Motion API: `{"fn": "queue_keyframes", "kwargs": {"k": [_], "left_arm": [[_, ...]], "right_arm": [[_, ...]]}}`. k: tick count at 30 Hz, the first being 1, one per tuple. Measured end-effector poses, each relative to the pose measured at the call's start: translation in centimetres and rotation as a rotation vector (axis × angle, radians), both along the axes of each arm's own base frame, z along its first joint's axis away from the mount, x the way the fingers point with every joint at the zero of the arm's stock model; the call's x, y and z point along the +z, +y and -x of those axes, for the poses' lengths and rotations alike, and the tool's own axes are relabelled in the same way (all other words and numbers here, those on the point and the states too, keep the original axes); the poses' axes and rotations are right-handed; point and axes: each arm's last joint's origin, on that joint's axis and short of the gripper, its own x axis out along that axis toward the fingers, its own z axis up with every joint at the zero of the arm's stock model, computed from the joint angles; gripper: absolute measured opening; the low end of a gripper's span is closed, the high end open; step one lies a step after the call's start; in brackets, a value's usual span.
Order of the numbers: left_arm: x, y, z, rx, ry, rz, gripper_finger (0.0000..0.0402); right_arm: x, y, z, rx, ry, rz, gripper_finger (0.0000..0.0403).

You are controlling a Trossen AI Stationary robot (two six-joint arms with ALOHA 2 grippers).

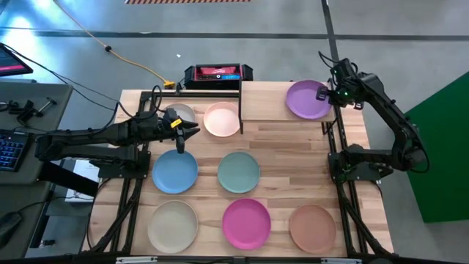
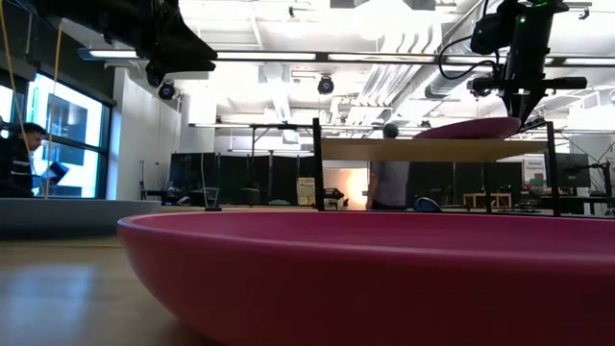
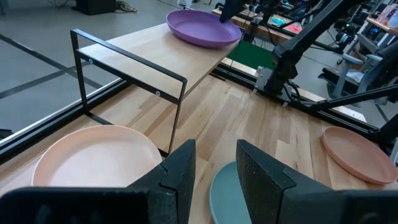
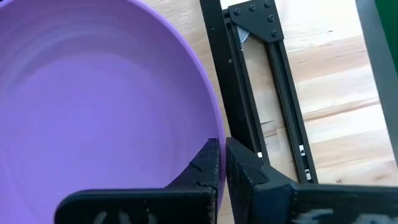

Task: Place and stack plates onto a shelf
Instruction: Put the purple plate on the shelf, then stack the blue plate on top of the purple plate on the shelf

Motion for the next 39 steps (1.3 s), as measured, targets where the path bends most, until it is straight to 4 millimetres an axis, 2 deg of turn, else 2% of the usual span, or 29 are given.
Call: {"fn": "queue_keyframes", "kwargs": {"k": [4, 12, 17, 21, 27, 37, 39], "left_arm": [[0.0, 0.0, 0.0, 0.0, 0.0, 0.0, 0.0104], [0.0, 0.0, 0.0, 0.0, 0.0, 0.0, 0.0104], [0.0, 0.0, 0.0, 0.0, 0.0, 0.0, 0.0104], [0.0, 0.0, 0.0, 0.0, 0.0, 0.0, 0.0104], [0.0, -0.1, 0.0, -0.035, -0.002, 0.01, 0.0104], [0.4, -0.6, 0.3, -0.191, -0.036, 0.063, 0.0104], [1.0, -0.7, 0.4, -0.205, -0.031, 0.086, 0.0104]], "right_arm": [[0.0, 0.0, 0.0, 0.003, -0.001, -0.001, 0.0004], [0.0, 0.0, 0.0, 0.003, -0.001, -0.001, 0.0042], [0.2, 0.1, 0.0, 0.026, 0.004, 0.004, 0.0052], [1.8, 0.0, -0.1, 0.063, -0.031, 0.046, 0.0053], [5.2, 0.5, -0.4, 0.156, -0.095, 0.114, 0.0053], [9.7, 3.5, -3.4, 0.451, -0.248, 0.182, 0.0053], [10.3, 4.2, -4.0, 0.489, -0.274, 0.184, 0.0053]]}}
